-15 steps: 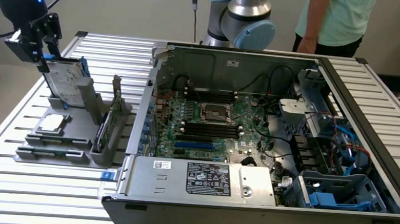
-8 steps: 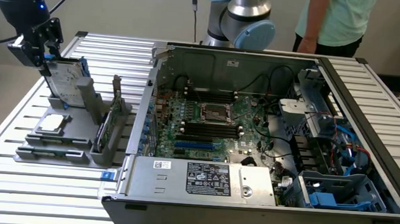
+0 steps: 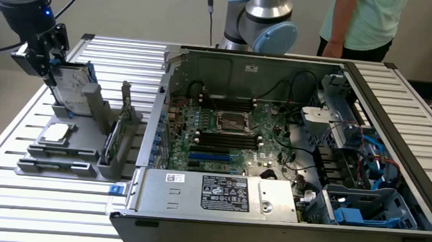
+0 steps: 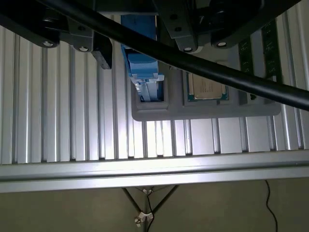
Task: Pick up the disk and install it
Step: 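Pick up the disk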
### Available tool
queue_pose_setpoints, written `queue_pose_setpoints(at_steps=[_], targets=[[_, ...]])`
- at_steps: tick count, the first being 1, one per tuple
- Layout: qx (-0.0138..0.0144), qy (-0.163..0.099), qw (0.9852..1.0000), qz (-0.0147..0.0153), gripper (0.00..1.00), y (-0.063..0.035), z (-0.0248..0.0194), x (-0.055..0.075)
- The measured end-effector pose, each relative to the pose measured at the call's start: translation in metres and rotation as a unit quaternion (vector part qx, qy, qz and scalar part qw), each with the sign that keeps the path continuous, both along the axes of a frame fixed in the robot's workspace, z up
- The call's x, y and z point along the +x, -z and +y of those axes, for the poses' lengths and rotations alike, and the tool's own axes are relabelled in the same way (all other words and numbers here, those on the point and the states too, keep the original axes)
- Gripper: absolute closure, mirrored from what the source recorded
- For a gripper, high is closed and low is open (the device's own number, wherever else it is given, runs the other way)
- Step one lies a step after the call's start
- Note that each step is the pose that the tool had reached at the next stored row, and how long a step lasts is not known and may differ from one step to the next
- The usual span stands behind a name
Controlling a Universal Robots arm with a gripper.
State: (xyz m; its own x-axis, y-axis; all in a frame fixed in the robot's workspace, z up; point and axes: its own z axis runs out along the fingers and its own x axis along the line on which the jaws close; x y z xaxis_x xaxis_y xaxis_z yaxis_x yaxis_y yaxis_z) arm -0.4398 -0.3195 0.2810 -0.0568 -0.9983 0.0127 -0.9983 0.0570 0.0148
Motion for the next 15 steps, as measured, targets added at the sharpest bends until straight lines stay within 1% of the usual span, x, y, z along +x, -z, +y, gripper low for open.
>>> queue_pose_setpoints(at_steps=[7, 9, 10, 11, 12, 15], targets=[[0.0001, -0.002, 1.0, -0.0001, 0.4, 0.0002, 0.0, 0.0], [0.0, -0.003, 1.0, -0.0001, 0.42, 0.0002, 0.0, 0.0], [0.0, -0.003, 1.0, -0.0001, 0.49, 0.0002, 0.0, 0.0], [0.0, -0.003, 1.0, -0.0001, 0.49, 0.0002, 0.0, 0.0], [0.0, -0.003, 1.0, -0.0001, 0.56, 0.0003, 0.0, 0.0], [0.0, -0.003, 1.0, -0.0001, 0.56, 0.0003, 0.0, 0.0]])
